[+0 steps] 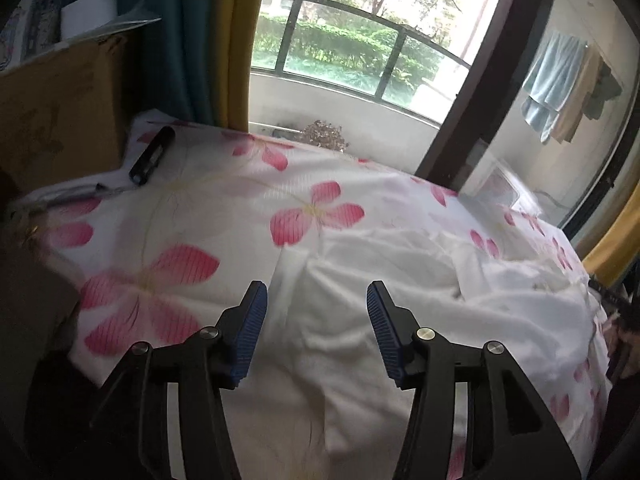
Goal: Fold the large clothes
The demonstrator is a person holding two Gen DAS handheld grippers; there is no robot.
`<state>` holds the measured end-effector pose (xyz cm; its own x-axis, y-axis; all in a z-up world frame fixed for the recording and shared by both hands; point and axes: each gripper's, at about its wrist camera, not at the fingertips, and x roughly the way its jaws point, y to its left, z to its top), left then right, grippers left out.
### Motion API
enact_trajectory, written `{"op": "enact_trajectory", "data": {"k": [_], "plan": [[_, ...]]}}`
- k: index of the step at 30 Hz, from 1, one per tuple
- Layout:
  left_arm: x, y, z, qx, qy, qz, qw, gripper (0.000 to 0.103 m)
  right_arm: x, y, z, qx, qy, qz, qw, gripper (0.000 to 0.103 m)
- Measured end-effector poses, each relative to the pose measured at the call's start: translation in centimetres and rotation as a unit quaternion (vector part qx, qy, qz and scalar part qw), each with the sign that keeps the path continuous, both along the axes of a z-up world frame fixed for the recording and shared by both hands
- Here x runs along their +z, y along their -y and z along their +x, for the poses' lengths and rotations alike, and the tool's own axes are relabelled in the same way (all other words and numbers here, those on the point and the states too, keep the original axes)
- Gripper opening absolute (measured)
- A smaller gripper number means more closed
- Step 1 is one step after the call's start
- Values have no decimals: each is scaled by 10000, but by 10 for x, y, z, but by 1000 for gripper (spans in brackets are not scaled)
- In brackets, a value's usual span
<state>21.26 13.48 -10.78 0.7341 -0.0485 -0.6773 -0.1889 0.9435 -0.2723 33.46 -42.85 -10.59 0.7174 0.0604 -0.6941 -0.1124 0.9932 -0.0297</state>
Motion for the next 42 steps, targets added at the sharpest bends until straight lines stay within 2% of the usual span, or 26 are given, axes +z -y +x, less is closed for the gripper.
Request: {"op": "enact_trajectory", "data": {"k": [1,2,6,10,11,13,16,17,18,19,20,23,27,30,33,34,36,37,38,41,42], "plan": [[-1,1,-6,-41,-25,-6,10000,55,3,2,-3,2,27,28,10000,50],[-4,3,-7,-88,-58,3,9999,55,5,5,-8,-1,65,61,10000,55],[-19,5,-6,-163,-378,190,9990,55,6,15,-21,-32,47,188,9998,55],[-23,6,0,-180,-371,143,9990,54,-8,23,-23,12,-222,430,9988,55],[-23,7,1,-210,-373,168,9989,51,-12,23,-23,44,-286,494,9984,55],[-24,12,3,-364,-395,193,9984,18,-18,24,-23,121,-365,669,9970,55],[-23,21,3,-488,-398,351,9974,7,-24,22,-21,210,-394,871,9952,55],[-21,23,3,-482,-341,415,9974,7,-26,20,-20,238,-418,884,9949,53],[-18,24,1,-451,-278,494,9974,6,-26,19,-20,254,-407,880,9950,46],[-15,25,-1,-411,-218,581,9972,6,-27,17,-19,274,-417,840,9952,16],[-10,27,-3,-361,-155,660,9970,6,-27,15,-19,267,-436,740,9960,0],[6,27,-10,-251,70,738,9969,5,-18,12,-23,247,-265,591,9976,0],[31,26,-13,-155,358,772,9963,5,8,3,-27,313,137,242,9991,0],[45,29,-9,-219,486,792,9954,5,11,5,-18,277,16,216,9994,0],[46,32,-5,-267,476,822,9951,6,-3,13,-6,39,-223,63,9997,1],[44,31,-3,-266,431,791,9956,6,-7,16,-3,-6,-321,115,9994,3],[38,30,-1,-257,296,730,9966,6,-16,20,0,-52,-452,265,9986,27],[34,30,-1,-258,234,703,9969,6,-20,21,1,-55,-513,331,9981,61],[30,29,-1,-250,163,667,9973,6,-24,23,1,-56,-532,430,9976,77],[21,24,-4,-154,24,582,9982,6,-28,25,1,-15,-507,638,9967,77],[19,23,-4,-131,10,557,9984,9,-29,26,1,-7,-483,652,9967,77]]}}
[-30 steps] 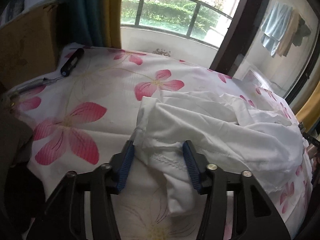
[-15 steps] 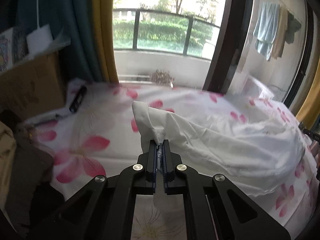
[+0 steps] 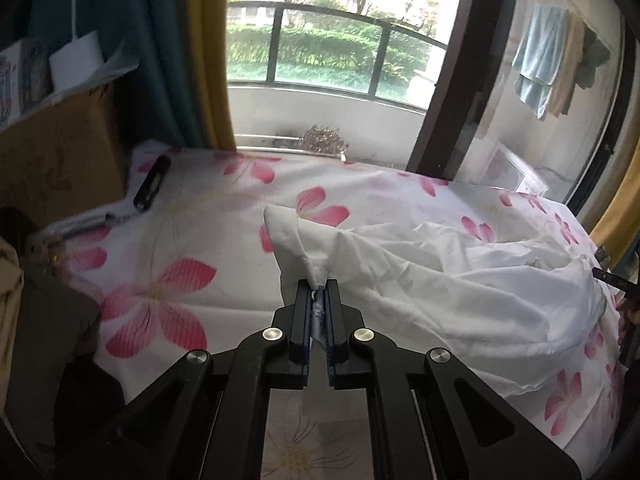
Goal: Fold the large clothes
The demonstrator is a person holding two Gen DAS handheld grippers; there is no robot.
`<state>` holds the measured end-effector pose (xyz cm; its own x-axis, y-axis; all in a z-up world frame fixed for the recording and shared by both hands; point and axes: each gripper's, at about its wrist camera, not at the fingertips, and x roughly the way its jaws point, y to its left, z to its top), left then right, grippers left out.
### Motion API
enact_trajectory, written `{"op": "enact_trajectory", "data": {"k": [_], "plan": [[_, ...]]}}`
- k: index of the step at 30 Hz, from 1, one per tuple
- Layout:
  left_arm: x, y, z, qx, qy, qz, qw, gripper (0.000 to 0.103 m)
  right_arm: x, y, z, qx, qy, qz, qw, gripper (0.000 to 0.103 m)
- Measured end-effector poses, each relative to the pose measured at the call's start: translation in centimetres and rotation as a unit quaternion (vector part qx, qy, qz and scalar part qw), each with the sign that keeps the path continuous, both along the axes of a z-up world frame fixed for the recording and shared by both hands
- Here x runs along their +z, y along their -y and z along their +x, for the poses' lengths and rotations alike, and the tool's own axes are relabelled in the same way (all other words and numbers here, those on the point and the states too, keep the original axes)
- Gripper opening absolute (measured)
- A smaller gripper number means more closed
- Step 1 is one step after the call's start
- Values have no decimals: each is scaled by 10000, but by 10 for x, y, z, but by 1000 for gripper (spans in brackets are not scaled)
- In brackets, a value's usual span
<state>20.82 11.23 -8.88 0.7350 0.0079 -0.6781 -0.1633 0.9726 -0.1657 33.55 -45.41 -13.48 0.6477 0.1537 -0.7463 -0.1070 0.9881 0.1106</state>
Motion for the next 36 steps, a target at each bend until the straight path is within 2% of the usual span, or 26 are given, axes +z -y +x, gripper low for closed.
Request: {"op": "enact_trajectory", "data": {"k": [2,3,4,5,7,8,14,15,16,17,23,25,27,29,30,31,36], "plan": [[-4,-5,-1,104,-25,-17,9999,22,-2,0,-2,57,47,102,9999,76],[-6,-8,-1,163,-27,-25,9999,36,-4,0,-2,109,3,160,9998,75],[-7,-11,-1,223,-30,-48,9997,45,-6,-1,-2,154,-43,174,9997,59],[-9,-15,-1,269,-28,-91,9996,45,-9,-3,-2,189,-82,143,9997,33],[-15,-20,3,261,-96,-147,9995,46,-11,-6,-4,202,-110,17,9997,7],[-18,-21,6,260,-171,-145,9994,46,-10,-8,-6,225,-73,-13,9997,5],[-33,-24,15,127,-363,-244,9990,45,20,-19,-23,279,389,-445,9979,3],[-34,-24,16,112,-358,-248,9990,37,27,-21,-26,279,486,-541,9970,3],[-36,-24,17,92,-368,-229,9990,17,34,-24,-29,285,585,-640,9958,3],[-37,-24,17,61,-402,-227,9989,11,39,-25,-30,291,646,-697,9950,3],[-34,-26,13,242,-401,-50,9989,12,63,-36,-39,413,927,-883,9909,2],[-35,-27,14,267,-456,33,9986,23,67,-38,-41,448,973,-899,9902,2],[-40,-27,16,292,-556,138,9979,25,69,-40,-42,466,1006,-896,9898,2],[-43,-28,16,227,-533,58,9983,25,71,-41,-43,476,1038,-886,9895,2],[-42,-29,16,188,-496,21,9986,22,72,-40,-44,478,1049,-885,9894,2],[-41,-29,16,103,-452,-46,9989,6,73,-40,-45,471,1066,-886,9892,2],[-26,-22,11,26,-208,116,9997,3,80,-40,-47,455,1177,-892,9880,2]]}}
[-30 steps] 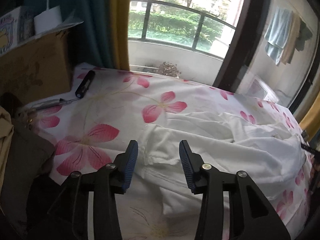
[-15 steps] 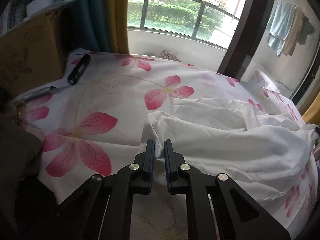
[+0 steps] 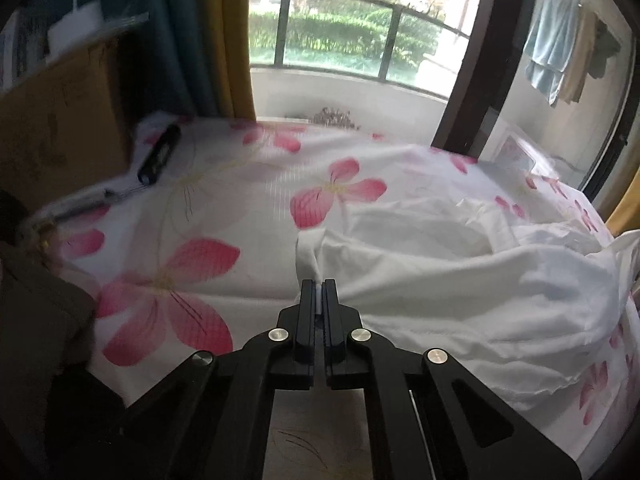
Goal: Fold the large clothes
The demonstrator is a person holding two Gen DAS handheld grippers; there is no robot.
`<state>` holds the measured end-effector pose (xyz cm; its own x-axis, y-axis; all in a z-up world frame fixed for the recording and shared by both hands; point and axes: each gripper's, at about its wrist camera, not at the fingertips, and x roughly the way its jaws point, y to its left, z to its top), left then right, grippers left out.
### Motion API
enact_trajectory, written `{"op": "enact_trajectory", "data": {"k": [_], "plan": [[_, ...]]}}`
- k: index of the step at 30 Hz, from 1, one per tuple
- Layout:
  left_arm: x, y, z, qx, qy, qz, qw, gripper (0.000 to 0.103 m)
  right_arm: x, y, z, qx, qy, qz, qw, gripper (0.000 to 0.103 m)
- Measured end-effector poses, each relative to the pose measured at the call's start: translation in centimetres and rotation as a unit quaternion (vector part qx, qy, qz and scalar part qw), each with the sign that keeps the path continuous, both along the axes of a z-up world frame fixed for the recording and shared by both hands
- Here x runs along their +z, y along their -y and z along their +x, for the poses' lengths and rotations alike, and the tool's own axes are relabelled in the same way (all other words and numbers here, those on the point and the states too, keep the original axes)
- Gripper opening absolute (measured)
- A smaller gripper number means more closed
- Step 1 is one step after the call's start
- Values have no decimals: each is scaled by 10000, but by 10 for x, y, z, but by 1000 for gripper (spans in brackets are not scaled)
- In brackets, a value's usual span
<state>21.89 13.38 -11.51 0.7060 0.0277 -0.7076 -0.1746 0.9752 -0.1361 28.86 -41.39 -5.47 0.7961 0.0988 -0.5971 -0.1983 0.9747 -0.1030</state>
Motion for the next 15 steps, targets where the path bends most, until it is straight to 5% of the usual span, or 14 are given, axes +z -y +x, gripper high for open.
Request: {"op": "enact_trajectory", "data": {"k": [8,15], "plan": [[66,7,-1,54,815,337,9961,3,17,0,14,27,243,-1,9997,2],[86,3,28,133,1068,567,9926,3,10,12,58,-168,130,242,9995,2]]}}
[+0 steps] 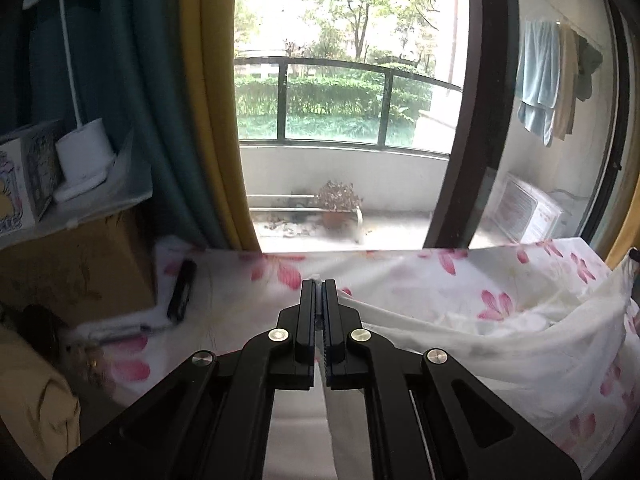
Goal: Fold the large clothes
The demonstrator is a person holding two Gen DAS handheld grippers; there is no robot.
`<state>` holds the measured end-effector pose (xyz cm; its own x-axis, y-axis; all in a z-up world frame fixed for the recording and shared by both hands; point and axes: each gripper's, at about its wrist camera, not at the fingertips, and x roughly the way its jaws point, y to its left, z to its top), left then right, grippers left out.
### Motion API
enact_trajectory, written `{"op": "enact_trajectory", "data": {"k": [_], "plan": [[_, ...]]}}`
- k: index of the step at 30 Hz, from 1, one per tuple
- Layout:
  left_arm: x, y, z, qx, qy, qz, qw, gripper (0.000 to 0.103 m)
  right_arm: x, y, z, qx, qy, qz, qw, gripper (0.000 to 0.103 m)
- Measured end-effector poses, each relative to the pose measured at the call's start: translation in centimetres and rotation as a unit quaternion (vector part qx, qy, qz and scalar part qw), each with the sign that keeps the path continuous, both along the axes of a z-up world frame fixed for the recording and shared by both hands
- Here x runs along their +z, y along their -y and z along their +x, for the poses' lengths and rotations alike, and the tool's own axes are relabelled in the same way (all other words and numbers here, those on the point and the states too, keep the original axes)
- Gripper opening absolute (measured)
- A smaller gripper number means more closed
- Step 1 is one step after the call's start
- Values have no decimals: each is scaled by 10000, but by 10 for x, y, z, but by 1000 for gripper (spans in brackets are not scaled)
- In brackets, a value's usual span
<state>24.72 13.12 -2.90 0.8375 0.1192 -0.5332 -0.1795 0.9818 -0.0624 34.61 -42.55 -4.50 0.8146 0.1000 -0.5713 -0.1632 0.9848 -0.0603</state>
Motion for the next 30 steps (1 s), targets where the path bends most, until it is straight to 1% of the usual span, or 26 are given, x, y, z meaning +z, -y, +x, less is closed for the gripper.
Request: {"op": "enact_trajectory", "data": {"k": [4,8,10,15,18,19,20,21,22,24,26,28,29,30], "plan": [[-6,-5,24,8,-48,-111,9999,3,-14,3,31,-45,-204,119,9997,2],[-17,-5,52,5,-177,-85,9998,3,-24,0,52,-59,-326,43,9994,2],[-24,-6,64,3,-281,-157,9995,4,-32,-4,64,-64,-431,-11,9991,2],[-52,-9,89,55,-710,-441,9965,4,-57,-9,84,-98,-736,-213,9970,2],[-72,-10,97,108,-1099,-529,9925,4,-73,-12,91,-132,-936,-359,9949,2],[-79,-10,99,116,-1222,-552,9909,5,-78,-13,92,-139,-1011,-403,9940,3],[-84,-10,100,125,-1341,-557,9893,7,-84,-14,93,-155,-1111,-483,9925,3],[-88,-11,100,151,-1407,-534,9885,17,-87,-14,93,-182,-1198,-558,9911,3],[-89,-11,98,184,-1444,-503,9881,31,-89,-14,92,-207,-1244,-604,9902,4],[-87,-12,93,252,-1416,-444,9886,44,-86,-14,85,-258,-1187,-743,9898,8],[-78,-13,85,255,-1307,-401,9903,46,-75,-16,73,-316,-984,-916,9904,22],[-68,-12,76,241,-1200,-365,9918,47,-60,-18,58,-301,-727,-973,9921,53],[-63,-13,71,213,-1130,-358,9927,48,-52,-20,49,-262,-594,-972,9931,64],[-59,-11,65,178,-1067,-353,9935,49,-44,-23,40,-211,-456,-996,9938,65]]}}
